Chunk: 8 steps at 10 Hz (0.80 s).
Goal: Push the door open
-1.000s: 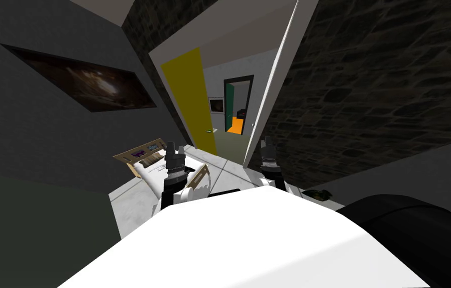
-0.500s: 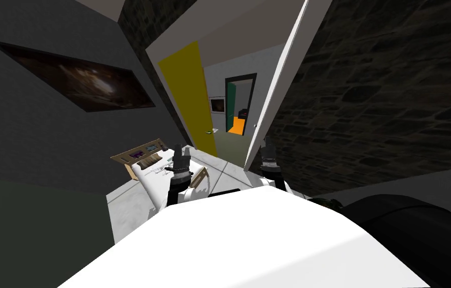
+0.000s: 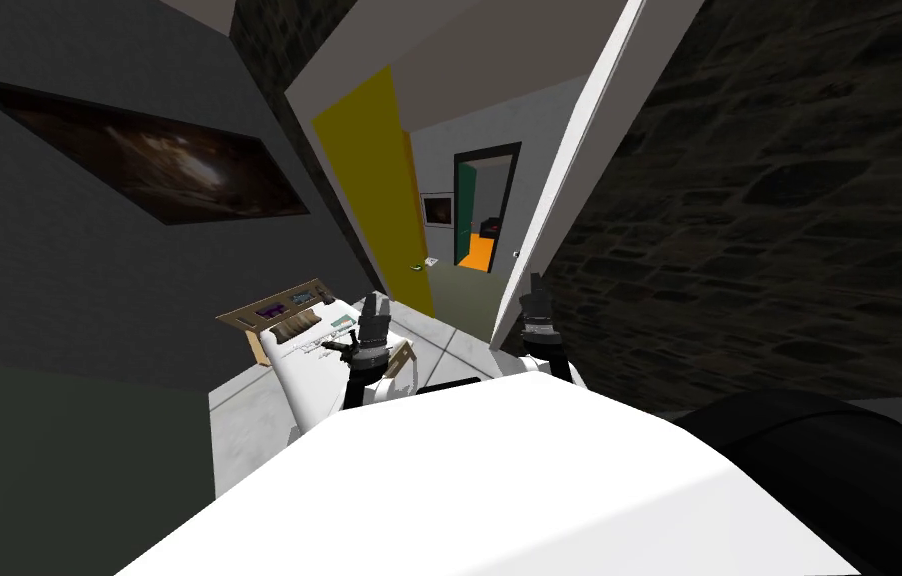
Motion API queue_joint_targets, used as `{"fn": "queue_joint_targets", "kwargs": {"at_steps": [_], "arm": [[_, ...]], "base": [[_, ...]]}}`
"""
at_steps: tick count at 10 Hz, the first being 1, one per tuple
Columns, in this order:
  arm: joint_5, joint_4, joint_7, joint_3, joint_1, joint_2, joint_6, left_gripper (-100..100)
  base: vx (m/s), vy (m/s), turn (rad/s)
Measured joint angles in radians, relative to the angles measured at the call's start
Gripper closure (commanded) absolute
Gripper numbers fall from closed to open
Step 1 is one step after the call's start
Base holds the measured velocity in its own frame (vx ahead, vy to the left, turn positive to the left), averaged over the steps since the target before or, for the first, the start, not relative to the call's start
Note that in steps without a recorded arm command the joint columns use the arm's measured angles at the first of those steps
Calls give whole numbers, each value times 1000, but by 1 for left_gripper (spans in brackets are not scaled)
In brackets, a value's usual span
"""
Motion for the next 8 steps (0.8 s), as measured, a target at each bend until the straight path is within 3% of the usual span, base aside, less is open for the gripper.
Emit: {"fn": "queue_joint_targets", "kwargs": {"at_steps": [5, 8], "arm": [[1, 99, 30, -50, -29, 50, -65, -100], [-3, 179, 45, -94, -44, 77, -123, -100]], "base": [[160, -76, 57], [192, -68, 80]]}}
